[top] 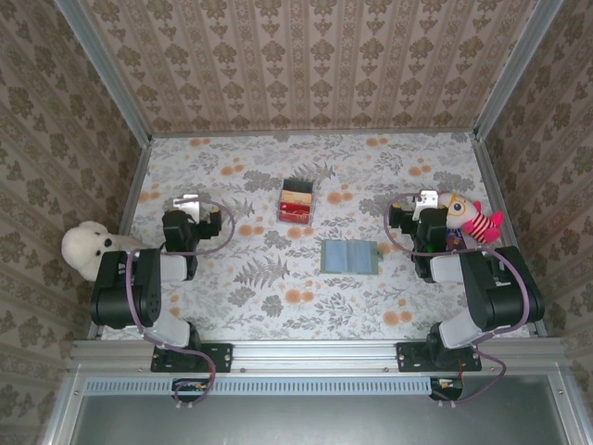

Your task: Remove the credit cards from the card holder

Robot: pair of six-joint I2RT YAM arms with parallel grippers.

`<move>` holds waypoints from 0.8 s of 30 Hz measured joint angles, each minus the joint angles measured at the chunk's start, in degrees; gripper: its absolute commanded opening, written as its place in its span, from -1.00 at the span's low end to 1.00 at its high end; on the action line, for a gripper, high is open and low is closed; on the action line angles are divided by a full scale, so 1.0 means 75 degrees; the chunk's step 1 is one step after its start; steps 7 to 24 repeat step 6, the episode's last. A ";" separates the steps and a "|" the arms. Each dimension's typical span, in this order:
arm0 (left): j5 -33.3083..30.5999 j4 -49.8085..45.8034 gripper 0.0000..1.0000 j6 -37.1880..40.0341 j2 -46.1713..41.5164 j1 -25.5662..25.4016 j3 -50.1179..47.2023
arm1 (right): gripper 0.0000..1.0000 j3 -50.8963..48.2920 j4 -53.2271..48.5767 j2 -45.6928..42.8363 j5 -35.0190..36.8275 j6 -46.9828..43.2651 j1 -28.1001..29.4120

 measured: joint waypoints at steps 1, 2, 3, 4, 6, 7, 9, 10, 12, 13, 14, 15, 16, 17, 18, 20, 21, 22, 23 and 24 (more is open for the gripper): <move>-0.0009 -0.0006 1.00 0.0000 0.0000 0.0000 0.0000 | 1.00 0.0000 -0.0003 0.0000 -0.0015 0.0000 0.0000; -0.0012 -0.0009 1.00 0.0000 0.0000 0.0000 0.0000 | 1.00 0.0003 -0.0003 0.0000 -0.0023 0.0000 0.0000; -0.0012 -0.0012 1.00 0.0000 0.0000 0.0000 0.0000 | 1.00 0.0006 -0.0012 0.0000 -0.0041 0.0000 0.0000; -0.0012 -0.0012 1.00 0.0000 0.0000 0.0000 0.0003 | 1.00 0.0009 -0.0020 0.0000 -0.0064 0.0003 -0.0009; -0.0015 -0.0009 1.00 0.0000 0.0000 0.0000 0.0003 | 1.00 0.0020 -0.0029 0.0000 -0.0122 0.0020 -0.0044; -0.0015 -0.0009 1.00 0.0000 0.0000 0.0000 0.0003 | 1.00 0.0020 -0.0029 0.0000 -0.0122 0.0020 -0.0044; -0.0015 -0.0009 1.00 0.0000 0.0000 0.0000 0.0003 | 1.00 0.0020 -0.0029 0.0000 -0.0122 0.0020 -0.0044; -0.0015 -0.0009 1.00 0.0000 0.0000 0.0000 0.0003 | 1.00 0.0020 -0.0029 0.0000 -0.0122 0.0020 -0.0044; -0.0015 -0.0009 1.00 0.0000 0.0000 0.0000 0.0003 | 1.00 0.0020 -0.0029 0.0000 -0.0122 0.0020 -0.0044; -0.0015 -0.0009 1.00 0.0000 0.0000 0.0000 0.0003 | 1.00 0.0020 -0.0029 0.0000 -0.0122 0.0020 -0.0044; -0.0015 -0.0009 1.00 0.0000 0.0000 0.0000 0.0003 | 1.00 0.0020 -0.0029 0.0000 -0.0122 0.0020 -0.0044; -0.0015 -0.0009 1.00 0.0000 0.0000 0.0000 0.0003 | 1.00 0.0020 -0.0029 0.0000 -0.0122 0.0020 -0.0044; -0.0015 -0.0009 1.00 0.0000 0.0000 0.0000 0.0003 | 1.00 0.0020 -0.0029 0.0000 -0.0122 0.0020 -0.0044; -0.0015 -0.0009 1.00 0.0000 0.0000 0.0000 0.0003 | 1.00 0.0020 -0.0029 0.0000 -0.0122 0.0020 -0.0044; -0.0015 -0.0009 1.00 0.0000 0.0000 0.0000 0.0003 | 1.00 0.0020 -0.0029 0.0000 -0.0122 0.0020 -0.0044; -0.0015 -0.0009 1.00 0.0000 0.0000 0.0000 0.0003 | 1.00 0.0020 -0.0029 0.0000 -0.0122 0.0020 -0.0044; -0.0015 -0.0009 1.00 0.0000 0.0000 0.0000 0.0003 | 1.00 0.0020 -0.0029 0.0000 -0.0122 0.0020 -0.0044; -0.0015 -0.0009 1.00 0.0000 0.0000 0.0000 0.0003 | 1.00 0.0020 -0.0029 0.0000 -0.0122 0.0020 -0.0044; -0.0015 -0.0009 1.00 0.0000 0.0000 0.0000 0.0003 | 1.00 0.0020 -0.0029 0.0000 -0.0122 0.0020 -0.0044; -0.0015 -0.0009 1.00 0.0000 0.0000 0.0000 0.0003 | 1.00 0.0020 -0.0029 0.0000 -0.0122 0.0020 -0.0044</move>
